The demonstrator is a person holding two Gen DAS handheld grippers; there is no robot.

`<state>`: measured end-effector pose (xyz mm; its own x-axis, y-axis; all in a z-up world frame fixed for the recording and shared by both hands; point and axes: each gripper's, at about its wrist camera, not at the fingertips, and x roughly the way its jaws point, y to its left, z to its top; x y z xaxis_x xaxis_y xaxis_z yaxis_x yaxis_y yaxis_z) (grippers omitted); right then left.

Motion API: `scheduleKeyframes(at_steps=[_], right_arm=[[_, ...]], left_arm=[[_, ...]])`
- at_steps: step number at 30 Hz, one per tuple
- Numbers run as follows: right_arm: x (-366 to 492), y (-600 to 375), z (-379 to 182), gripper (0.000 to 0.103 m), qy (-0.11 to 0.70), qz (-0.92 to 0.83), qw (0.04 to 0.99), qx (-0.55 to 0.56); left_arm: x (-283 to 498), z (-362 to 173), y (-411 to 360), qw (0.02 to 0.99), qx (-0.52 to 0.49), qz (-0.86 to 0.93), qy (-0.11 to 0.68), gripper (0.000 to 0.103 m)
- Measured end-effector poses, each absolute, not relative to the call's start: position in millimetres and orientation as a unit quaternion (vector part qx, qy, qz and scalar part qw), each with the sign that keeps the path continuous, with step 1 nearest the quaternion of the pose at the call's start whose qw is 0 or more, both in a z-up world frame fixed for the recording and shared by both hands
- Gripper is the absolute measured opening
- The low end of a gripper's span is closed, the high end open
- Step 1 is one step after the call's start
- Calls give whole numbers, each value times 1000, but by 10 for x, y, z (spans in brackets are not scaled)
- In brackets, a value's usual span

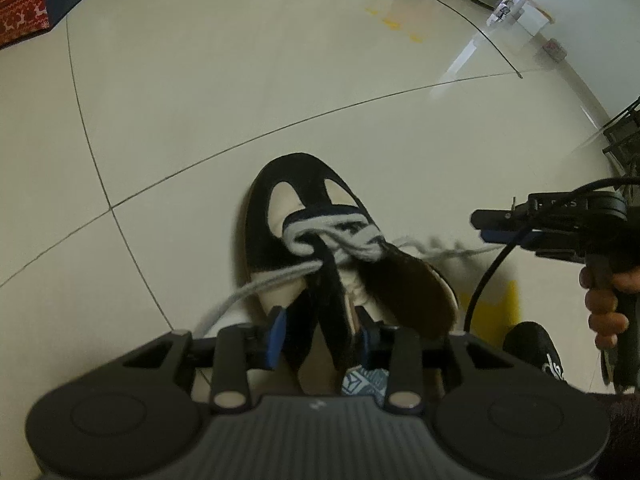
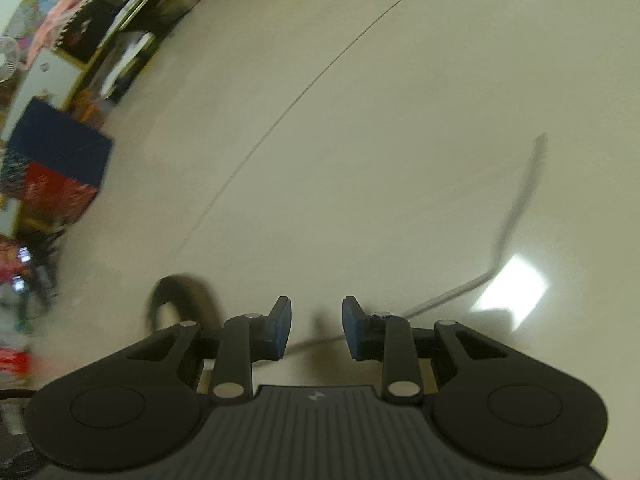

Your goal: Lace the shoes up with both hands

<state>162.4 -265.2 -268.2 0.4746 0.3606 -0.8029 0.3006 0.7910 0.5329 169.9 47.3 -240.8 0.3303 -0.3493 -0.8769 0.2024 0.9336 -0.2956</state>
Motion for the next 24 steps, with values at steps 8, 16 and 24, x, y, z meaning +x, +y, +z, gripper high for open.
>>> scheduleKeyframes(at_steps=[8,16,24], right_arm=[[1619,-2380,-2697,31,543,80,734,400],[1718,-2253,-2808,25,540,92,697,462],[1652,-2329,-2781,1,538,70,723,428]], left_arm=[[1724,-2434,439,814,-63,-164,554,43],[1731,-2489,408,812,-73,-158,558,59],[1690,-2714,397,784,-107,-161,590,91]])
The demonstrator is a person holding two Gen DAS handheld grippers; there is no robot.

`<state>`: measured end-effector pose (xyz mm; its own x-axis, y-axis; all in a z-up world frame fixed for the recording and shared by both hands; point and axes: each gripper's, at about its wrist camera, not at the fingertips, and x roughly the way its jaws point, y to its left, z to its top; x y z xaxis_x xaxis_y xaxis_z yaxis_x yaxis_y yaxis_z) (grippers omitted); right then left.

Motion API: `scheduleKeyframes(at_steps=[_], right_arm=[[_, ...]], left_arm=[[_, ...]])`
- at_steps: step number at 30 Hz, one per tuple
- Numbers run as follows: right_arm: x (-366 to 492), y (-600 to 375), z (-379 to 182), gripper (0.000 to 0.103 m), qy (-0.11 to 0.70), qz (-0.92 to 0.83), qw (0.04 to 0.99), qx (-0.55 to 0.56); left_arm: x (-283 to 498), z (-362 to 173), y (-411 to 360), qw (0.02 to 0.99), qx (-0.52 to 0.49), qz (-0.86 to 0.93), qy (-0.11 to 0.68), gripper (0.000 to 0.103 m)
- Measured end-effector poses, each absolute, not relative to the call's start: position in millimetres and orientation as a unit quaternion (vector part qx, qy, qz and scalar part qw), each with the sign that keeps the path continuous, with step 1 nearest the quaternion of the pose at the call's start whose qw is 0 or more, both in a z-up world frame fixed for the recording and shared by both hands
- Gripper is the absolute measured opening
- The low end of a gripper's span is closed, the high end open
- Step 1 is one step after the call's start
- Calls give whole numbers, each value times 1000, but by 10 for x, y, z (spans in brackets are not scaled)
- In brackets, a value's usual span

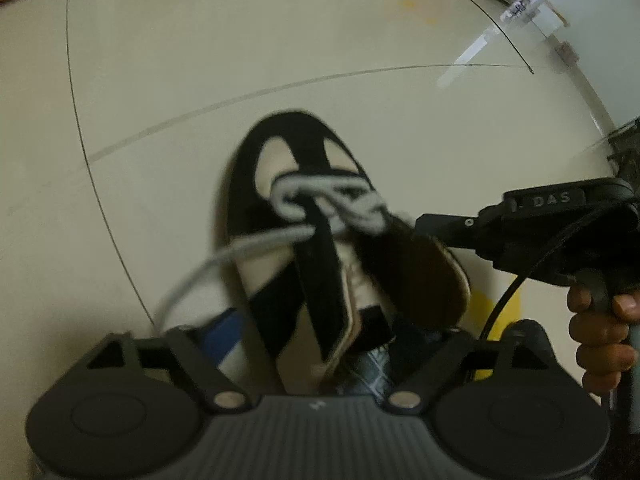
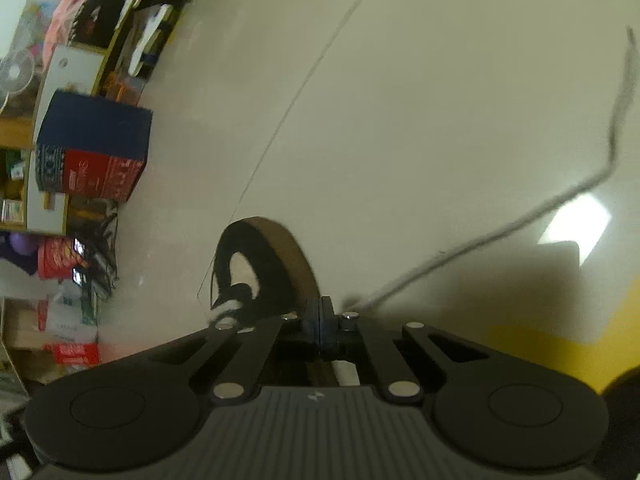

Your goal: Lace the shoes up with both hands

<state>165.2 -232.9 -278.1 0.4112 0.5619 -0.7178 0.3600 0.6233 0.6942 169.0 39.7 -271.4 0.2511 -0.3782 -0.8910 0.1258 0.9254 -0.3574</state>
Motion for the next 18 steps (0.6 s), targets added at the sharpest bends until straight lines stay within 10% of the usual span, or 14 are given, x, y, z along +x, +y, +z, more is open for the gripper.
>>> scheduleKeyframes(at_steps=[6,9,18], right_arm=[[1572,-2499,-2901,14,526,63,659,533],[1579,-2483,-2887,49,527,61,648,546],[1655,-2229,-2930,49,559,71,632,532]], left_arm=[[1694,-2795,400,775,-120,-149,602,94],[1702,-2810,393,775,-122,-146,603,95],[1712,-2852,379,778,-119,-145,600,97]])
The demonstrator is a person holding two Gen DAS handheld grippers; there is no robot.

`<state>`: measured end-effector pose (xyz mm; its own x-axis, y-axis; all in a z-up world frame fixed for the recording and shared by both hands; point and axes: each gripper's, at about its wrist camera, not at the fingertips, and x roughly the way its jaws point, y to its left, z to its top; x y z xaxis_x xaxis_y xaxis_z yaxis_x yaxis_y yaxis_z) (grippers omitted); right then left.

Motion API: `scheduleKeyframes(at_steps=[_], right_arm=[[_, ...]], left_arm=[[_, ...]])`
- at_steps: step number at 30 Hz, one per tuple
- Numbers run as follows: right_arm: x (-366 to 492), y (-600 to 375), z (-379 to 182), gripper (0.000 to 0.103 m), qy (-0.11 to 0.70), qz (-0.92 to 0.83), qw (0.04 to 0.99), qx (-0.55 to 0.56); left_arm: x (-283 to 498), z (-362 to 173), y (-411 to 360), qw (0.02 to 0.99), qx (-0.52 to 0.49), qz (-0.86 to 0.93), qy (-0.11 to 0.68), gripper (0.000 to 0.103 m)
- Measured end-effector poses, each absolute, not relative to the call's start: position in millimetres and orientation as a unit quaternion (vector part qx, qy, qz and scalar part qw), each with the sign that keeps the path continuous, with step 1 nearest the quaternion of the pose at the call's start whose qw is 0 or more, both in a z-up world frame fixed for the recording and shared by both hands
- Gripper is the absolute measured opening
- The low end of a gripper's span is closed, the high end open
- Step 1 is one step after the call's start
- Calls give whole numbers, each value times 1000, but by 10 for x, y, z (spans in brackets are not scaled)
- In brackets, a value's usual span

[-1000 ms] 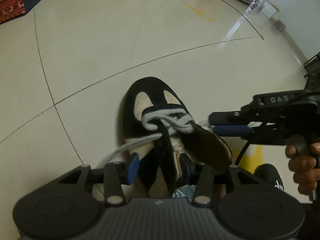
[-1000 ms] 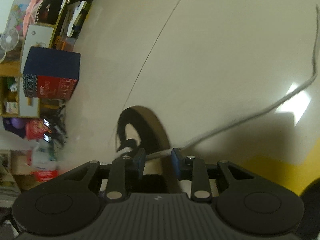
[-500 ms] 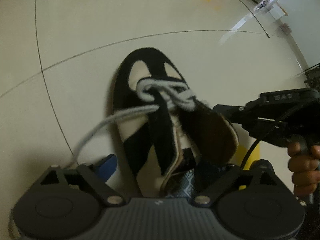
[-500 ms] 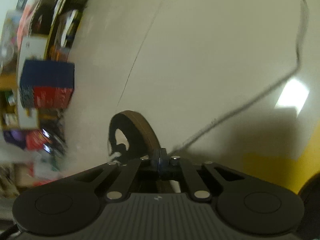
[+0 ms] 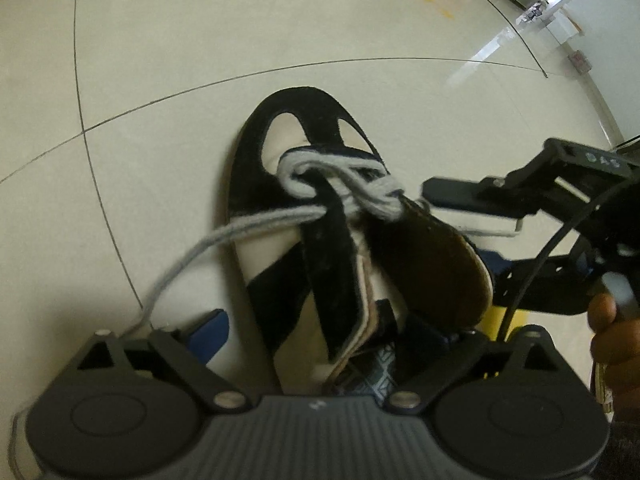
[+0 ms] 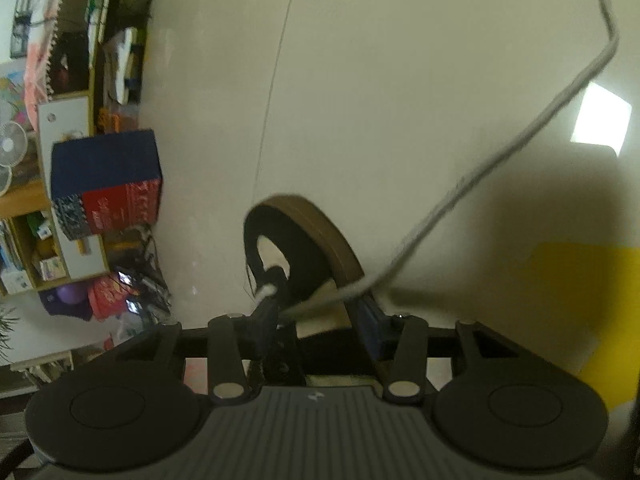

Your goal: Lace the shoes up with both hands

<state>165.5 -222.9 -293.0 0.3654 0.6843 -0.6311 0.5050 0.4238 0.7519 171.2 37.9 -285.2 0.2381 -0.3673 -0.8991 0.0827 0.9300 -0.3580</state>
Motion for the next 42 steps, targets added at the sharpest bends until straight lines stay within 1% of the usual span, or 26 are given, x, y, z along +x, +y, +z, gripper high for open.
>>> scheduleKeyframes(at_steps=[4,7,8,10,11,12,13,14,25,29,34,40,42], right_arm=[[1652,-2197,-2952,49,551,66,637,535],[1647,-2189,-2975,44,542,63,639,542],[1644,-2184,-2968,36,538,66,644,540],[1640,-2172,-2932,32,532,72,661,524],[1639,-2169,-2907,25,530,74,672,513],[1638,-2167,-2879,10,527,77,684,498],[1640,-2169,-2851,4,525,80,695,484],[1642,-2176,-2831,3,525,82,702,474],[1663,-2142,-2613,2,524,95,773,346],[1657,-2204,-2649,2,532,70,788,300],[1648,-2311,-2746,1,540,40,792,282],[1714,-2214,-2756,1,550,38,795,253],[1721,-2207,-2771,3,554,46,790,260]], left_arm=[[1707,-2866,373,778,-122,-141,600,99],[1716,-2888,364,778,-123,-139,600,101],[1734,-2900,356,778,-124,-138,600,101],[1724,-2913,365,779,-125,-137,600,102],[1720,-2916,367,779,-125,-136,600,102],[1716,-2918,369,779,-124,-136,600,102],[1712,-2919,372,779,-124,-136,600,102],[1711,-2920,372,779,-124,-136,600,102],[1770,-2949,386,780,-122,-139,598,103],[1766,-2958,411,783,-116,-144,594,103],[1741,-2972,435,785,-112,-156,589,103],[1722,-2987,449,791,-102,-166,580,103],[1727,-2994,439,793,-94,-166,578,103]])
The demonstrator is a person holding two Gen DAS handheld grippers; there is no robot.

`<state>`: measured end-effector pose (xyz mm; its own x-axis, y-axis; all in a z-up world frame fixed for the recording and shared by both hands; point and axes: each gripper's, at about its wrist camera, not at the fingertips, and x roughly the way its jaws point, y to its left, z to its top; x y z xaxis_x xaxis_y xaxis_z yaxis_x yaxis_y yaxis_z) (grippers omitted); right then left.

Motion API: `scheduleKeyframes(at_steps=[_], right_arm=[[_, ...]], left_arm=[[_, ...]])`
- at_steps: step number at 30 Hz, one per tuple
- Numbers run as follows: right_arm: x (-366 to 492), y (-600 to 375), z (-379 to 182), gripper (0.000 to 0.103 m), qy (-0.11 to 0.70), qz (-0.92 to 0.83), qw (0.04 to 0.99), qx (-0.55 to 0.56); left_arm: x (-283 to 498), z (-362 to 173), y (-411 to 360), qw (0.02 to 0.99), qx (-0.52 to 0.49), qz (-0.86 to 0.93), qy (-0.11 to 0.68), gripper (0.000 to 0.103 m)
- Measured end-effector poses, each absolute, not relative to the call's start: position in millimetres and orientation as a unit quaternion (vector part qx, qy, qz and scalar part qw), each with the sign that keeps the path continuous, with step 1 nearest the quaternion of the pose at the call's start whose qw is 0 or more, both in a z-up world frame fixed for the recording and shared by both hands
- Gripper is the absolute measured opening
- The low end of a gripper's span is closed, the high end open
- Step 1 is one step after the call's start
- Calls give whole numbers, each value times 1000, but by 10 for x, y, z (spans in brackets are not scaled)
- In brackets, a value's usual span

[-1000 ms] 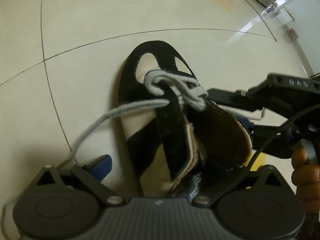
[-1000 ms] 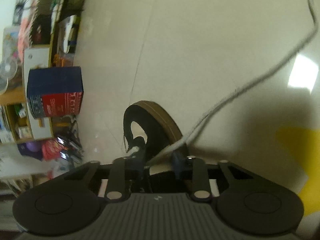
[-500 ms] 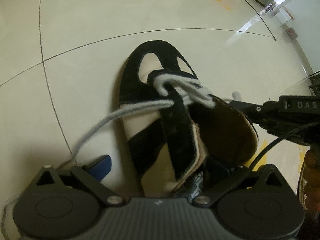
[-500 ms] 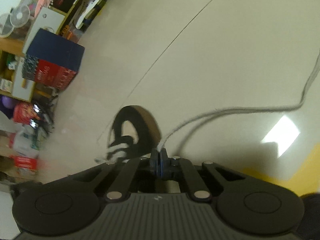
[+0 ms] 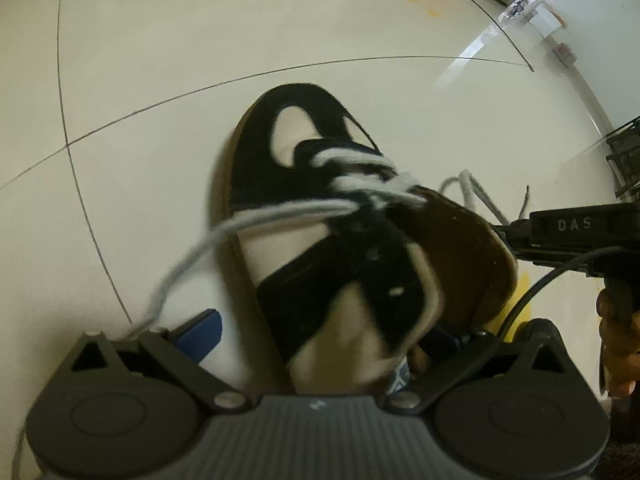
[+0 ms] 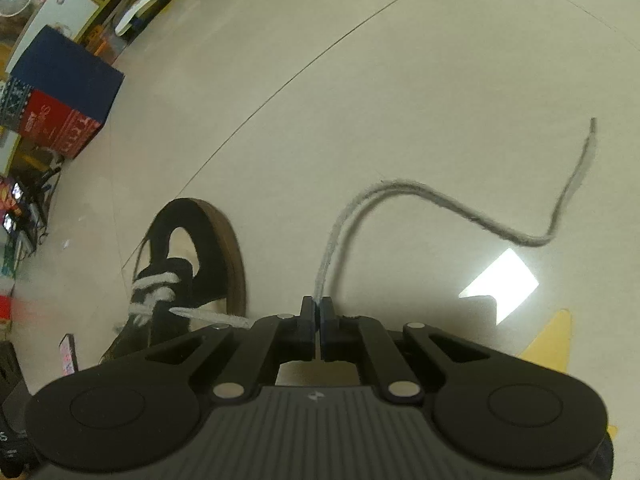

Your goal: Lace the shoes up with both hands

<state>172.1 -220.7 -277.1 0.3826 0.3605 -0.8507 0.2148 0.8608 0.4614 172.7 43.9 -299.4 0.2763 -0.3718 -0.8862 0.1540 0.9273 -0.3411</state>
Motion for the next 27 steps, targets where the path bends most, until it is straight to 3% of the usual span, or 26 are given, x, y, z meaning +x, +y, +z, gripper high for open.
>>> scheduleKeyframes(at_steps=[4,6,7,27], right_arm=[[1727,-2297,-2801,13,557,43,775,295],[1725,-2391,-2798,35,551,32,774,309],[1722,-2439,-2790,36,548,24,776,312],[1770,-3254,-2858,36,475,-146,837,228]], left_arm=[[1770,-3006,417,791,-87,-165,582,103],[1791,-3011,442,786,-93,-165,589,103],[1799,-3014,458,783,-97,-165,592,103],[1681,-2982,605,784,-91,-174,589,103]])
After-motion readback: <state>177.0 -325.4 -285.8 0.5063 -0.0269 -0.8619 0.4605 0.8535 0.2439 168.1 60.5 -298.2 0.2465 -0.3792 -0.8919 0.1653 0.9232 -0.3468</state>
